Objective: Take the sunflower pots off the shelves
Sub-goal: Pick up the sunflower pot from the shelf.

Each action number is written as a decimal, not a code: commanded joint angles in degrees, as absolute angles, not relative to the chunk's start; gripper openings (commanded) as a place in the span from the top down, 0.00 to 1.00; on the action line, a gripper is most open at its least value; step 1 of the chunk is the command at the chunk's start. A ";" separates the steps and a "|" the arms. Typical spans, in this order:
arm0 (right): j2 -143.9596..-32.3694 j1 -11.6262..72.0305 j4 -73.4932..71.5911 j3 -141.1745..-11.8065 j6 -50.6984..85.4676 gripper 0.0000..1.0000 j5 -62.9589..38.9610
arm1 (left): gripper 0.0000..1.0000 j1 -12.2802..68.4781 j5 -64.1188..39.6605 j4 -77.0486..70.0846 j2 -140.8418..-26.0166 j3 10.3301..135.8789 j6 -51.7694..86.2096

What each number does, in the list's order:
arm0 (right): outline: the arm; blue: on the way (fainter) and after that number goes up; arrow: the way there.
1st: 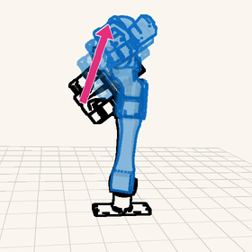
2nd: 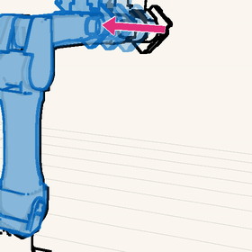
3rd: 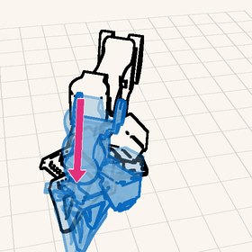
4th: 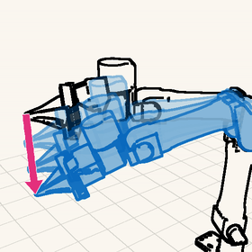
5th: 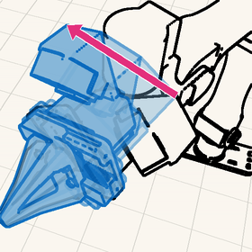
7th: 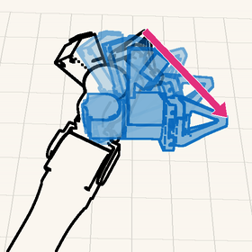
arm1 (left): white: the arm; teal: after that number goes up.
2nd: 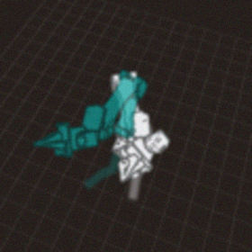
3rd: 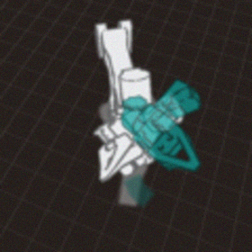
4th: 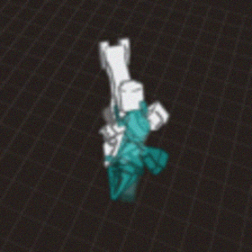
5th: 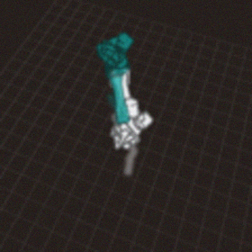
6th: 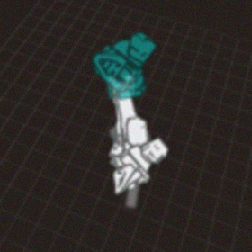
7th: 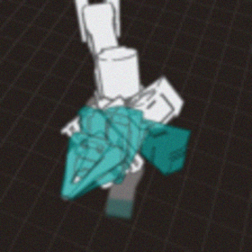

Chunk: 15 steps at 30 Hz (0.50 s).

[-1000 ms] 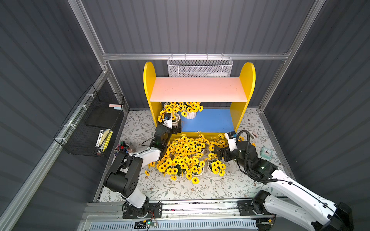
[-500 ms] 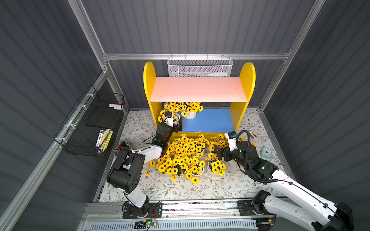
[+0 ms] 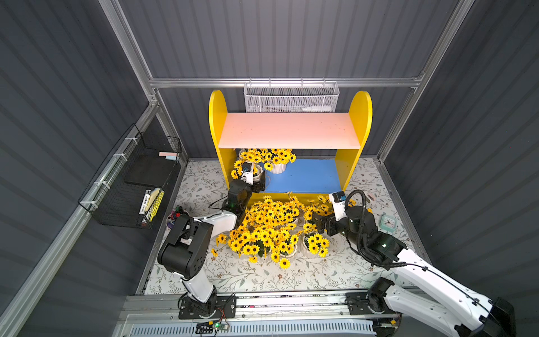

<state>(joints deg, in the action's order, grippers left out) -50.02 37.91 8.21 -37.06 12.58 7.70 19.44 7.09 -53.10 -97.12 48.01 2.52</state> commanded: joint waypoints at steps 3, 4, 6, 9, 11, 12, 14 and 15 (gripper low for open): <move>-49.23 37.71 7.89 -37.44 12.21 0.01 8.40 | 1.00 19.42 8.28 -50.26 -93.12 46.39 0.50; -49.22 37.77 7.63 -37.44 12.22 0.01 8.83 | 1.00 19.43 7.33 -49.50 -91.76 45.96 0.47; -49.31 37.76 7.56 -37.66 12.40 0.01 10.11 | 1.00 19.49 6.52 -48.93 -89.27 45.17 0.45; -49.18 37.47 7.73 -38.09 12.74 0.01 11.53 | 1.00 19.50 5.27 -46.31 -85.93 44.68 1.13; -48.87 37.06 7.90 -38.06 13.17 0.01 11.91 | 1.00 19.51 4.43 -45.72 -84.78 44.53 1.22; -48.58 36.76 7.98 -37.97 13.42 0.01 11.78 | 1.00 19.49 4.08 -45.38 -84.26 44.55 1.23; -48.02 36.03 8.00 -37.79 13.83 0.01 11.69 | 1.00 19.50 3.46 -44.42 -83.47 44.72 1.84; -47.78 35.50 8.16 -37.73 14.20 0.01 11.62 | 1.00 19.60 3.09 -44.13 -83.03 44.69 2.00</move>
